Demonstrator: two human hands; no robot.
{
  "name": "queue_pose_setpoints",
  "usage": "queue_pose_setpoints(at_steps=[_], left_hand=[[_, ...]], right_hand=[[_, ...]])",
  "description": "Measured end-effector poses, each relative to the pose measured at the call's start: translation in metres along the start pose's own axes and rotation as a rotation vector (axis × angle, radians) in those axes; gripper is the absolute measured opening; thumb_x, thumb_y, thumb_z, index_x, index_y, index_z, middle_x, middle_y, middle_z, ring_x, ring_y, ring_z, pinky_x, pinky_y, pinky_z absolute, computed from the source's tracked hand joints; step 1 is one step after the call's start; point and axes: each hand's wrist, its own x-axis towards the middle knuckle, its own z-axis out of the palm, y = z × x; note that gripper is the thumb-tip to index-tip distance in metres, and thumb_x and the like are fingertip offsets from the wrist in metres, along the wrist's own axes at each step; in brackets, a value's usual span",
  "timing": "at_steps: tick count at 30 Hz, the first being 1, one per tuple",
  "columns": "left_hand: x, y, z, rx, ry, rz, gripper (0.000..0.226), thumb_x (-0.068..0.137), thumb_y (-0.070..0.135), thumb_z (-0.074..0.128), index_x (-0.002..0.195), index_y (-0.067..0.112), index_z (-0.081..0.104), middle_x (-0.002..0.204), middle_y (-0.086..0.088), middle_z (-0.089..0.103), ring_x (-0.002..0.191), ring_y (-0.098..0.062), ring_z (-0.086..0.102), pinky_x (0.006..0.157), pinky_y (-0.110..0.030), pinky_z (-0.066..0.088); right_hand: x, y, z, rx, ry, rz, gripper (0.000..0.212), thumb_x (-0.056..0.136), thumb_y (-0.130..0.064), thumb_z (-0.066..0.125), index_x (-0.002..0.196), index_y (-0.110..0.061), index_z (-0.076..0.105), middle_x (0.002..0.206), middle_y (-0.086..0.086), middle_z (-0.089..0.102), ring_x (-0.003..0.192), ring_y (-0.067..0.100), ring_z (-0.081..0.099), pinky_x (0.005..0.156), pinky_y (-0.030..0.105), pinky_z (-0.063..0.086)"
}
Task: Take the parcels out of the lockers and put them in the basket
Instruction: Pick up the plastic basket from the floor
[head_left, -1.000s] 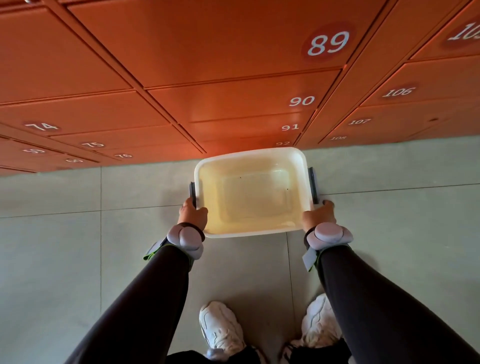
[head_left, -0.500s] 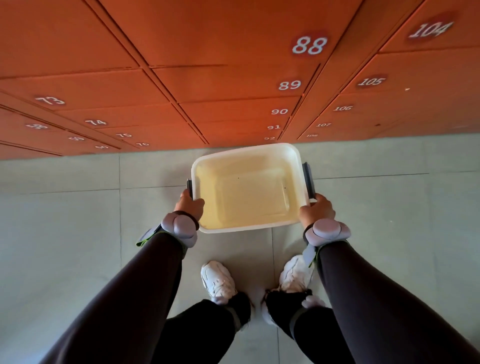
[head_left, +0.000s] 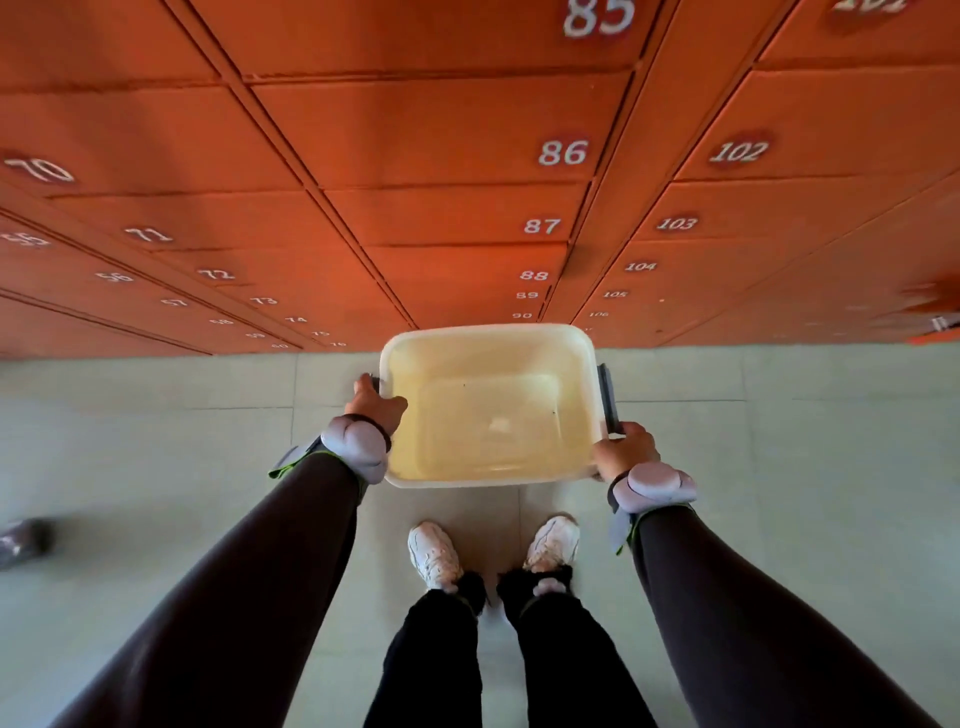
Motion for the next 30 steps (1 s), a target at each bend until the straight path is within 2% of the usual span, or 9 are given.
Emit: queue_pose_setpoints(at_steps=[4, 7, 10, 13, 19, 22, 24, 26, 30], left_hand=[[-0.037, 0.038, -0.027, 0.043, 0.025, 0.027, 0.063, 0.084, 0.014, 0.055, 0.139, 0.008, 0.025, 0.129, -0.025, 0.054, 0.111, -0.042, 0.056, 0.096, -0.049, 0.047], [-0.063, 0.062, -0.045, 0.072, 0.064, 0.069, 0.064, 0.084, 0.019, 0.057, 0.140, 0.008, 0.026, 0.133, -0.023, 0.048, 0.118, -0.041, 0.051, 0.099, -0.047, 0.044], [-0.080, 0.078, -0.058, 0.136, 0.122, 0.077, 0.056, 0.084, 0.024, 0.059, 0.132, 0.002, 0.038, 0.131, -0.023, 0.052, 0.119, -0.040, 0.049, 0.097, -0.045, 0.045], [-0.099, 0.094, -0.073, 0.125, 0.156, 0.123, 0.053, 0.085, 0.028, 0.060, 0.126, -0.002, 0.046, 0.127, -0.024, 0.056, 0.116, -0.039, 0.054, 0.094, -0.042, 0.044], [-0.123, 0.100, -0.095, 0.042, 0.182, 0.212, 0.037, 0.088, 0.023, 0.051, 0.119, 0.004, 0.058, 0.117, -0.022, 0.064, 0.106, -0.038, 0.059, 0.089, -0.039, 0.047], [-0.137, 0.102, -0.103, 0.007, 0.179, 0.270, 0.032, 0.087, 0.021, 0.051, 0.112, 0.004, 0.062, 0.110, -0.021, 0.067, 0.100, -0.036, 0.061, 0.079, -0.033, 0.045], [-0.144, 0.106, -0.107, 0.009, 0.173, 0.317, 0.030, 0.086, 0.022, 0.051, 0.108, 0.004, 0.064, 0.107, -0.021, 0.067, 0.098, -0.034, 0.062, 0.076, -0.031, 0.043], [-0.149, 0.112, -0.118, -0.011, 0.174, 0.341, 0.028, 0.085, 0.022, 0.052, 0.105, 0.006, 0.065, 0.104, -0.020, 0.067, 0.095, -0.033, 0.061, 0.075, -0.029, 0.042], [-0.156, 0.129, -0.145, -0.088, 0.160, 0.371, 0.018, 0.081, 0.023, 0.055, 0.092, 0.015, 0.066, 0.095, -0.014, 0.067, 0.086, -0.030, 0.060, 0.075, -0.029, 0.045]], right_hand=[[-0.024, -0.021, -0.037, 0.017, -0.069, -0.016, 0.044, 0.075, -0.010, 0.055, 0.119, -0.011, 0.054, 0.111, 0.015, 0.066, 0.102, 0.036, 0.065, 0.097, 0.047, 0.048], [-0.043, -0.038, -0.069, -0.006, -0.078, -0.052, 0.036, 0.066, -0.003, 0.058, 0.101, -0.004, 0.061, 0.068, 0.013, 0.069, 0.072, 0.032, 0.070, 0.081, 0.049, 0.057], [-0.055, -0.053, -0.094, -0.040, -0.130, -0.096, 0.032, 0.060, 0.001, 0.064, 0.092, 0.000, 0.064, 0.064, 0.014, 0.066, 0.061, 0.031, 0.068, 0.067, 0.050, 0.060], [-0.072, -0.068, -0.122, -0.100, -0.121, -0.165, 0.041, 0.056, 0.000, 0.068, 0.096, -0.003, 0.064, 0.064, 0.008, 0.064, 0.055, 0.023, 0.064, 0.057, 0.033, 0.059], [-0.096, -0.083, -0.151, -0.107, -0.181, -0.229, 0.069, 0.067, 0.014, 0.061, 0.129, -0.008, 0.042, 0.112, 0.019, 0.059, 0.091, 0.039, 0.061, 0.081, 0.051, 0.056], [-0.118, -0.091, -0.159, -0.181, -0.188, -0.216, 0.059, 0.075, 0.013, 0.056, 0.130, -0.002, 0.041, 0.111, 0.021, 0.057, 0.094, 0.041, 0.060, 0.073, 0.047, 0.056], [-0.130, -0.102, -0.162, -0.282, -0.085, -0.255, 0.043, 0.088, 0.002, 0.049, 0.131, 0.002, 0.041, 0.124, 0.021, 0.054, 0.110, 0.037, 0.056, 0.075, 0.035, 0.051], [-0.145, -0.117, -0.165, -0.268, 0.049, -0.278, 0.042, 0.091, -0.011, 0.047, 0.131, 0.000, 0.041, 0.134, 0.021, 0.047, 0.123, 0.035, 0.047, 0.095, 0.037, 0.042], [-0.185, -0.151, -0.172, -0.166, 0.329, -0.460, 0.053, 0.080, -0.011, 0.053, 0.131, -0.013, 0.042, 0.138, 0.017, 0.036, 0.133, 0.035, 0.026, 0.108, 0.042, 0.025]])
